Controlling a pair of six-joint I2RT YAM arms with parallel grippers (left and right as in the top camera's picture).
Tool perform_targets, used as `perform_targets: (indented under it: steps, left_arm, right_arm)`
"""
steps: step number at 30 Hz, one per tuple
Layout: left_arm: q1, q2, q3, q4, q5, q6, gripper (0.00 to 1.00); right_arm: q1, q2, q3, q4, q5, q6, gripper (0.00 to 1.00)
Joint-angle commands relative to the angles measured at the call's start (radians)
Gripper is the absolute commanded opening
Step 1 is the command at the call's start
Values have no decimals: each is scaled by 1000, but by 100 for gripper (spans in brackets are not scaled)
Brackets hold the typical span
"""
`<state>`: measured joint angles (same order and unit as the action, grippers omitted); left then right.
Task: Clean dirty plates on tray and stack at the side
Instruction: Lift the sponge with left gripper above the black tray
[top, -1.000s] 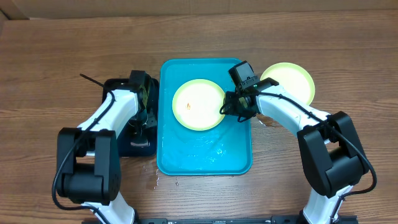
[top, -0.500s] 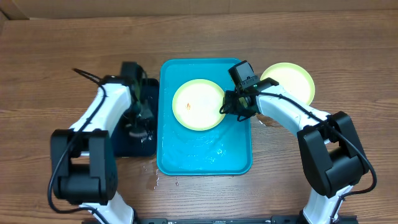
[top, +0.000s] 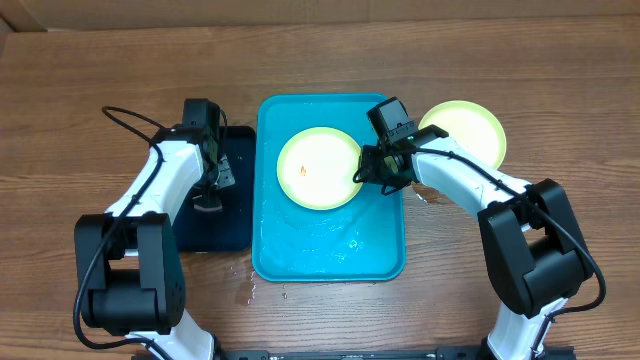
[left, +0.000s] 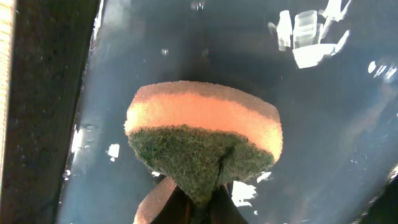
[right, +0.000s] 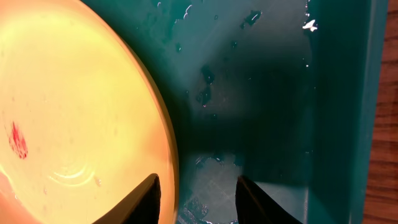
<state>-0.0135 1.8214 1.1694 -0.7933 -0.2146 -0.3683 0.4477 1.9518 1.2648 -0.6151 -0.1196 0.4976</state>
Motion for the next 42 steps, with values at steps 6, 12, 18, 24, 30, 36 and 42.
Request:
perform_targets:
  steps: [6,12,18,24,30,36,42]
  left_arm:
    - [-6,-9,-3,7,-1,25,37]
    - [-6,-9,-24,5,2,26,34]
    - [-6,-9,-35,6,6,63,19]
    - [-6,-9,-36,5,54,85,11]
    - [-6,-10,-35,17,140,166,4]
    - [0,-10,-35,47,152,178,27]
    - [34,-10,-35,42,92,127,33]
  right_arm:
    - [1,-12,-2,4,13,4,41]
    - [1,-12,-2,4,13,4,41]
    - [1,-12,-2,5,13,4,41]
    - [1,-12,-2,5,13,4,41]
    - [1,-12,-2,11,13,5,41]
    - [1,-12,-2,13,13,4,47]
    - [1,-12,-2,23,13,5,47]
